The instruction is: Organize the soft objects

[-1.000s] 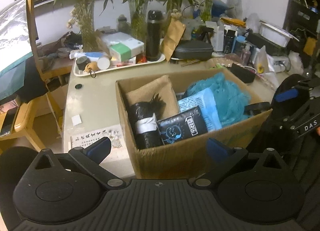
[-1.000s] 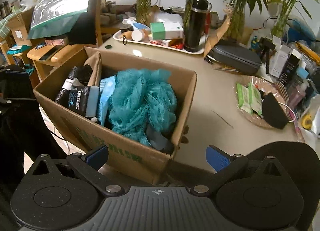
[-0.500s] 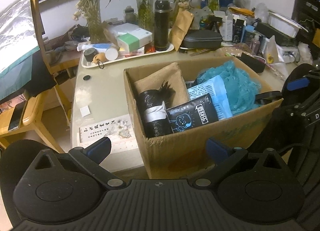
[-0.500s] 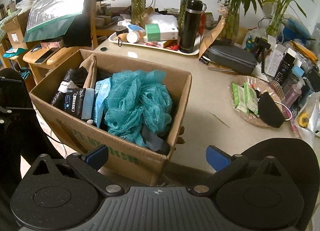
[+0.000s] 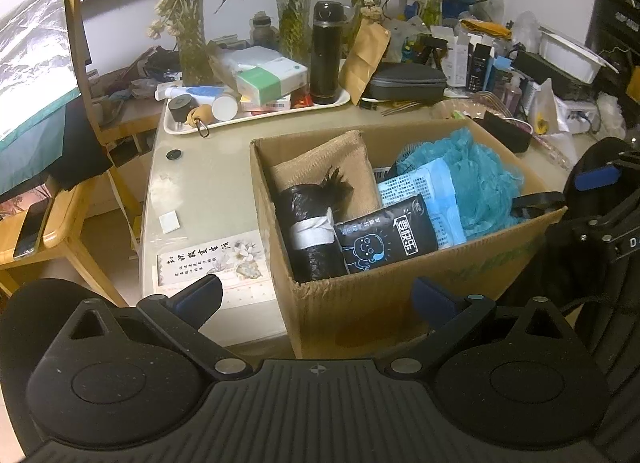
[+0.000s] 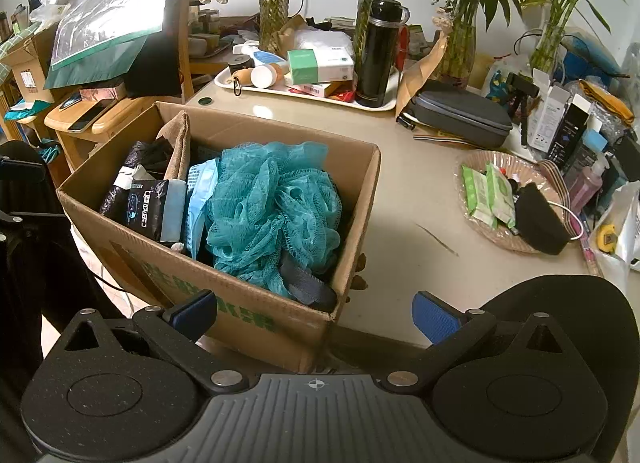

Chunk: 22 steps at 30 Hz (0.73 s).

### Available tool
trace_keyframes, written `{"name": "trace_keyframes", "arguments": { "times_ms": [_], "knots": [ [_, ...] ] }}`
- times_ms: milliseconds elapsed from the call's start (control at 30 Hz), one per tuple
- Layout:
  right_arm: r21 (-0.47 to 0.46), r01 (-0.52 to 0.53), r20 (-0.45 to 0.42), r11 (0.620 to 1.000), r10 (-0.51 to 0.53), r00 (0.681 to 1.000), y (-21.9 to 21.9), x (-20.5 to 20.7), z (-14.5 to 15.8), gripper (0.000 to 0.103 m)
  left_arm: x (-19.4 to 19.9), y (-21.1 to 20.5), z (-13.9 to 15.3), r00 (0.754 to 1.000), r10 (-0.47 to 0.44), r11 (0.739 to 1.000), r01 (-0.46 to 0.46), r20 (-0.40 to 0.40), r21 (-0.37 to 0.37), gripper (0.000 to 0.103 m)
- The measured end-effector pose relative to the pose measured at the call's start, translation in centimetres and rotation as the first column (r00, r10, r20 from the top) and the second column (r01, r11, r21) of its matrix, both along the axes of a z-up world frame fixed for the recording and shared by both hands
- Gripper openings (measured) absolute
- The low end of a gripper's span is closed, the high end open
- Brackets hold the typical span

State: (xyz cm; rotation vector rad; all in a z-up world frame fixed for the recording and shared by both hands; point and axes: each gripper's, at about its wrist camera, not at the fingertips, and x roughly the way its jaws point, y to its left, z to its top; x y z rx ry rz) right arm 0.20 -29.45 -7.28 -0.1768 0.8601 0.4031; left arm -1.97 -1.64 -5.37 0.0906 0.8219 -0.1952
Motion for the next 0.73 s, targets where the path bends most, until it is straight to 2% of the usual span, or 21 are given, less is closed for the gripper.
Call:
{"name": "trace_keyframes", "arguments": {
  "times_ms": [733],
  "knots": [
    [0.000,0.000,0.000,1.000,0.000,1.000,0.06,0.04,-0.03,0.103,0.10,0.01,0.09,1.000,0.001,1.000,-0.001,0.003,-0.016,0.103]
  ]
}}
